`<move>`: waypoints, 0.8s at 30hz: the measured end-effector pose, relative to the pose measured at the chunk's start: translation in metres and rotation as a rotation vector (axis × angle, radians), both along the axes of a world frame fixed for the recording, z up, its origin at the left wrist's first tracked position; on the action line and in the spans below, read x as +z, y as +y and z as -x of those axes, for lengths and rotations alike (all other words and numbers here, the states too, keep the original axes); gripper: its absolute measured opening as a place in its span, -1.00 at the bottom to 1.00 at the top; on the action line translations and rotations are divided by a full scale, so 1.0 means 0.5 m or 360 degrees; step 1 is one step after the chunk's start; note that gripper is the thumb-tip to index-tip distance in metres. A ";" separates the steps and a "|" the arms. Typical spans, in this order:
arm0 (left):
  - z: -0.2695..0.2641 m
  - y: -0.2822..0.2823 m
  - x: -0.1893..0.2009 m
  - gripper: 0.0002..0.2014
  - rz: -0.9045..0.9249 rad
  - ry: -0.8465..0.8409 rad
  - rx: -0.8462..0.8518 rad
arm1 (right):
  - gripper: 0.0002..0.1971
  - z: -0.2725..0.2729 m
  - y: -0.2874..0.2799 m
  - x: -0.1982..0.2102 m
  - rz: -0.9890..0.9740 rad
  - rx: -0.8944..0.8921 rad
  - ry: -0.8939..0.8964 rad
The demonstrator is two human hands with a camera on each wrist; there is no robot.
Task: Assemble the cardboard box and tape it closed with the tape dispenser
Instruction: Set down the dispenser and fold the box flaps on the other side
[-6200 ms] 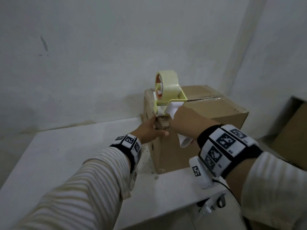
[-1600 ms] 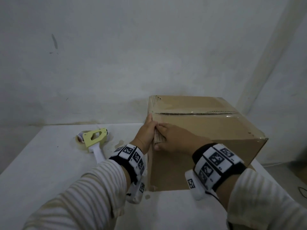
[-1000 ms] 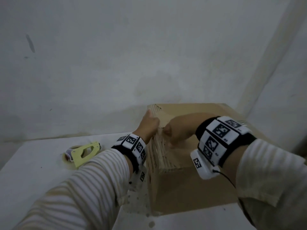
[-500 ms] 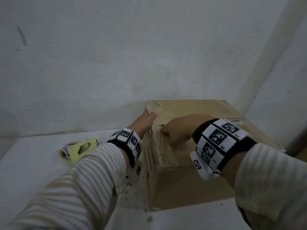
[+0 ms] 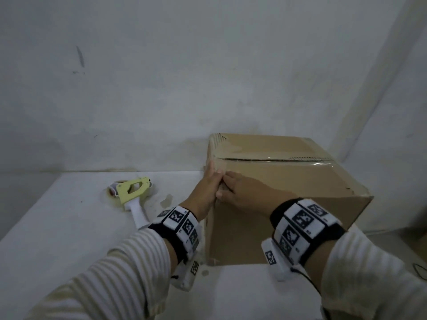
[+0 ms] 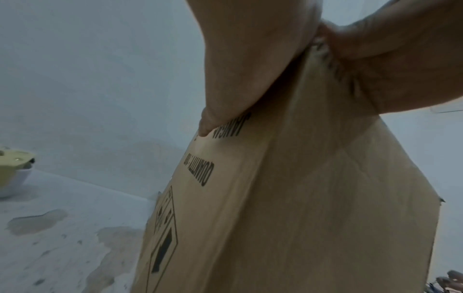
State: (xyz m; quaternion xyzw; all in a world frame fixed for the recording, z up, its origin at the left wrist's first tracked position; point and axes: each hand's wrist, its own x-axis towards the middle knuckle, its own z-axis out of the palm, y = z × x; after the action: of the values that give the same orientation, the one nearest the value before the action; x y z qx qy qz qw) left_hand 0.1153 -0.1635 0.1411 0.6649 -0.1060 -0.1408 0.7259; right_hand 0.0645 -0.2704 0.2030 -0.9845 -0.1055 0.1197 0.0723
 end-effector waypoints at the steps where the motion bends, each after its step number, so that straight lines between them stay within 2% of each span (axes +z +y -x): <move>1: 0.015 0.000 -0.002 -0.42 0.0048 0.0003 0.0017 | -0.35 0.010 -0.001 -0.014 0.0020 0.0006 -0.0078; 3: 0.039 0.003 -0.008 -0.50 0.0110 0.0025 0.0072 | -0.31 0.018 -0.003 -0.041 0.0081 0.0006 -0.0265; 5: 0.059 0.002 -0.017 -0.70 0.0117 0.0049 0.0151 | -0.28 0.020 -0.002 -0.061 0.0142 0.0004 -0.0394; 6: 0.072 0.001 -0.018 -0.73 0.0110 0.0048 0.0197 | -0.28 0.020 0.000 -0.066 0.0153 0.0005 -0.0422; 8: 0.084 -0.005 -0.025 -0.64 0.0047 0.0042 0.0258 | -0.31 0.020 0.001 -0.064 0.0138 0.0017 -0.0415; 11: 0.090 -0.006 -0.021 -0.55 -0.0021 0.0022 0.0283 | -0.34 0.015 -0.009 -0.039 0.0092 0.0055 -0.0231; 14: 0.079 -0.010 -0.018 -0.52 -0.0060 -0.0113 0.0408 | -0.31 0.007 -0.021 -0.027 0.0000 0.0064 -0.0138; 18: 0.073 -0.015 -0.005 -0.48 -0.0160 -0.0303 0.0185 | -0.34 0.005 -0.022 -0.032 -0.0105 0.0057 -0.0212; 20: 0.051 -0.007 0.000 -0.54 -0.0429 -0.0479 0.0089 | -0.33 0.004 -0.028 -0.020 -0.0081 0.0043 -0.0115; 22: 0.018 -0.001 0.007 -0.57 -0.1077 -0.0647 -0.0031 | -0.48 0.001 -0.035 0.003 -0.0189 -0.0074 -0.0019; 24: -0.007 -0.008 0.028 -0.55 -0.1702 -0.0653 -0.0116 | -0.61 -0.001 -0.040 0.027 -0.0323 -0.0222 -0.0003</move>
State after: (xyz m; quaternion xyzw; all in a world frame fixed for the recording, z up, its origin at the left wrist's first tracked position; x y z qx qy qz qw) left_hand 0.1188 -0.1677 0.1553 0.9492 -0.1817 -0.0678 0.2478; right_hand 0.0649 -0.2905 0.2165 -0.9772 -0.0483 0.1023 0.1797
